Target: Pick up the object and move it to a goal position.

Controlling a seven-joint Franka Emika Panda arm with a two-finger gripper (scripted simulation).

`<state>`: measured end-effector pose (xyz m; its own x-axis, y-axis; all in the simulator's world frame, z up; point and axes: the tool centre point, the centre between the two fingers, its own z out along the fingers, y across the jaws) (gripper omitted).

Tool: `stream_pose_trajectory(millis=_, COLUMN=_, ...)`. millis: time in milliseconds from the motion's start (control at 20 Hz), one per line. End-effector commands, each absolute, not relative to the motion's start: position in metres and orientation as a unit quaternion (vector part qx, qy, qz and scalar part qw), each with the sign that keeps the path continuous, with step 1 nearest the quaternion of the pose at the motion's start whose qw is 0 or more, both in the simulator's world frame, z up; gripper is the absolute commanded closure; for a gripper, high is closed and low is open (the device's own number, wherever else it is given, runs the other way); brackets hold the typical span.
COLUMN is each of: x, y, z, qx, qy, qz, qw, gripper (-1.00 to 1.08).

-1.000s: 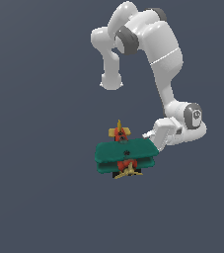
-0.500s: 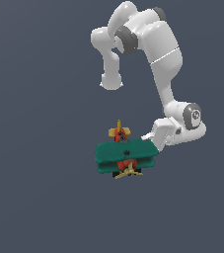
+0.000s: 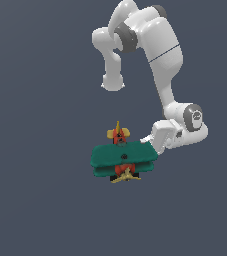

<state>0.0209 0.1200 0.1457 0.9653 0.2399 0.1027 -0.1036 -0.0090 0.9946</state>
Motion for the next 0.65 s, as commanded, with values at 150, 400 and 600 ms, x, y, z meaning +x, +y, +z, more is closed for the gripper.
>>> stream_pose_trajectory(millis=150, x=0.055, y=0.084, z=0.182, qx=0.698, qy=0.045, qz=0.124, qw=0.704, gripper=1.08)
stream_pose_trajectory(millis=400, x=0.074, y=0.065, z=0.200, qx=0.698, qy=0.045, qz=0.124, qw=0.704, gripper=1.08)
stream_pose_trajectory(millis=600, x=0.077, y=0.064, z=0.202, qx=0.699, qy=0.045, qz=0.124, qw=0.703, gripper=1.08)
